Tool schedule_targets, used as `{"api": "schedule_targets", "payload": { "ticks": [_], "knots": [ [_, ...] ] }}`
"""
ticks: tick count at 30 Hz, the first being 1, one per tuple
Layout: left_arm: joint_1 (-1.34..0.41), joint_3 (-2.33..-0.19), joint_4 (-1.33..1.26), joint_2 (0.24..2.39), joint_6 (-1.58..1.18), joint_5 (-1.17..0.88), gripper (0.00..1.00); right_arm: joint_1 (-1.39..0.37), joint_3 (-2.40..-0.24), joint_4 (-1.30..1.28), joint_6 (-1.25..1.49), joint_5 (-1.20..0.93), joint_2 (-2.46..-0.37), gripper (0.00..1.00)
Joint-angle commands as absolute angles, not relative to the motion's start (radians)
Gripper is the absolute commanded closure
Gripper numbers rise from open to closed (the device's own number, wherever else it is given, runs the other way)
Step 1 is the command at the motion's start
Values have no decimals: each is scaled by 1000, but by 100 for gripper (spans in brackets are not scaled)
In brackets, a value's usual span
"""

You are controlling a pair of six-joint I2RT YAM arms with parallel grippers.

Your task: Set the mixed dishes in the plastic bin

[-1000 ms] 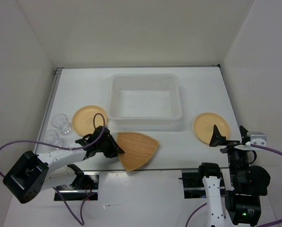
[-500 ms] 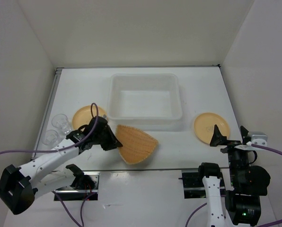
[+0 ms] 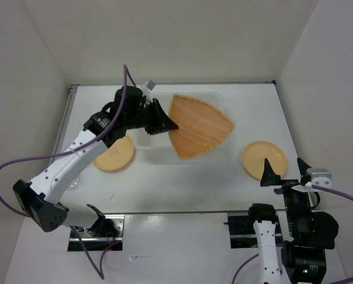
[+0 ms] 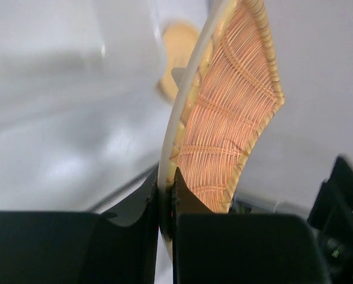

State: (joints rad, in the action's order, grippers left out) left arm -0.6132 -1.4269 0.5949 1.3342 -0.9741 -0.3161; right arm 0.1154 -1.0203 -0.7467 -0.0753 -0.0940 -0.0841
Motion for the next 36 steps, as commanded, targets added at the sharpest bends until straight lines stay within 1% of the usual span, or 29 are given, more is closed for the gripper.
{"api": "schedule_targets", "payload": {
  "ticks": [1, 6, 7, 9, 10, 11, 15, 16, 23, 25, 28, 33, 34, 36],
  "knots": [
    [-582, -1522, 459, 1383, -1043, -181, 100, 109, -1009, -690, -64, -98, -90, 2],
    [-552, -1632, 399, 1612, -1143, -77, 100, 109, -1009, -690, -64, -72, -109, 2],
    [-552, -1650, 399, 1684, -1169, -57, 100, 109, -1009, -690, -64, -84, -120, 2],
    [-552, -1709, 382, 1744, -1225, -13, 100, 109, -1009, -690, -74, -109, -129, 2],
    [-567, -1727, 382, 1784, -1242, 41, 100, 109, -1009, -690, -89, -139, -139, 2],
    [-578, -1739, 406, 1796, -1265, 157, 100, 109, -1009, -690, -89, -140, -149, 2],
    [-617, -1714, 384, 1816, -1376, 351, 100, 109, -1009, -690, -75, -95, -138, 2],
    [-629, -1704, 383, 1834, -1390, 369, 100, 109, -1009, -690, -75, -95, -126, 2],
    [-629, -1684, 373, 1948, -1437, 376, 100, 109, -1009, -690, -75, -109, -104, 2],
    [-638, -1700, 417, 1991, -1466, 385, 100, 109, -1009, -690, -75, -100, -104, 2],
    [-638, -1660, 436, 2003, -1525, 385, 100, 109, -1009, -681, -75, -91, -95, 2],
    [-638, -1621, 410, 2012, -1525, 376, 100, 109, -1000, -681, -75, -91, -95, 2],
    [-638, -1621, 387, 2013, -1525, 362, 99, 109, -1000, -681, -75, -91, -95, 2],
    [-638, -1611, 376, 2022, -1499, 337, 78, 109, -1000, -681, -75, -91, -104, 2]
  ]
}}
